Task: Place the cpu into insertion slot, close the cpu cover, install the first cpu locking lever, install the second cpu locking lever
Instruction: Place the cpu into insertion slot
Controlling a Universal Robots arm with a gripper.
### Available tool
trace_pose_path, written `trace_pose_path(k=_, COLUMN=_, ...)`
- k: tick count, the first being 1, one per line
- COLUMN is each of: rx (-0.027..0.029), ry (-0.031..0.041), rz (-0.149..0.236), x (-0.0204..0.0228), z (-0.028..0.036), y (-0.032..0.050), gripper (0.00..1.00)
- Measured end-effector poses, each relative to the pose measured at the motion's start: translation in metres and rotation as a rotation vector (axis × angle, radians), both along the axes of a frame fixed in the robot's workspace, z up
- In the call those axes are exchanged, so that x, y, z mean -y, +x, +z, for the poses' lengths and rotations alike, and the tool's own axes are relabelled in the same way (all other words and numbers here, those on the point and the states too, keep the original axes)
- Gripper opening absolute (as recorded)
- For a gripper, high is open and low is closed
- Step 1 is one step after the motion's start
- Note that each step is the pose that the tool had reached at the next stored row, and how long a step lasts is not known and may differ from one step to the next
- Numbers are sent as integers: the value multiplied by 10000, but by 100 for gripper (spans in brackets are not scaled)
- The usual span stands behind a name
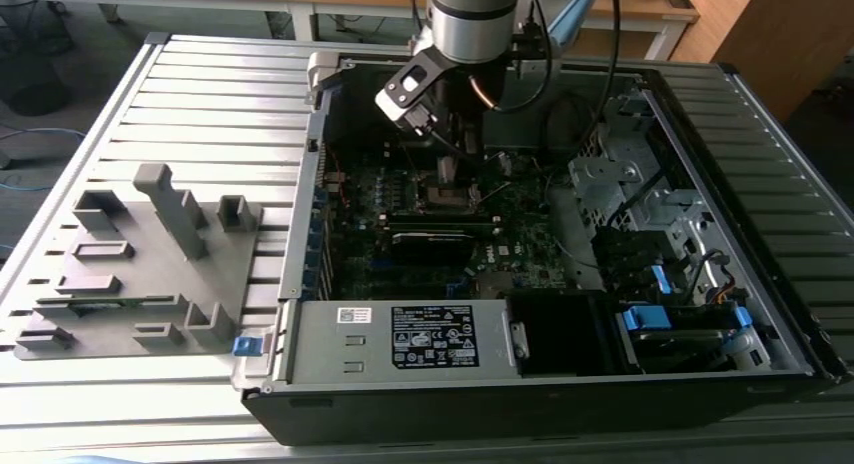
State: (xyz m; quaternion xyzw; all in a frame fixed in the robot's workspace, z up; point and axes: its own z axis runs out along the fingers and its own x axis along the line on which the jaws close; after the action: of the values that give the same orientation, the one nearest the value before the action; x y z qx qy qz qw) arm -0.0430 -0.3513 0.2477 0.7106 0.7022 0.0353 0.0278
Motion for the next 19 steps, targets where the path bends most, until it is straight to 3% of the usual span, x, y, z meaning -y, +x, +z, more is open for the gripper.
trace_pose_path(k=6, rx=2, ry=3, rz=1, x=-42, z=-35, y=-3, gripper=54)
trace_pose_path(k=10, rx=0, ry=1, rz=1, x=-45, z=-74, y=-3, gripper=54)
trace_pose_path(k=19, rx=1, ry=2, rz=2, x=-45, z=-96, y=-3, gripper=54)
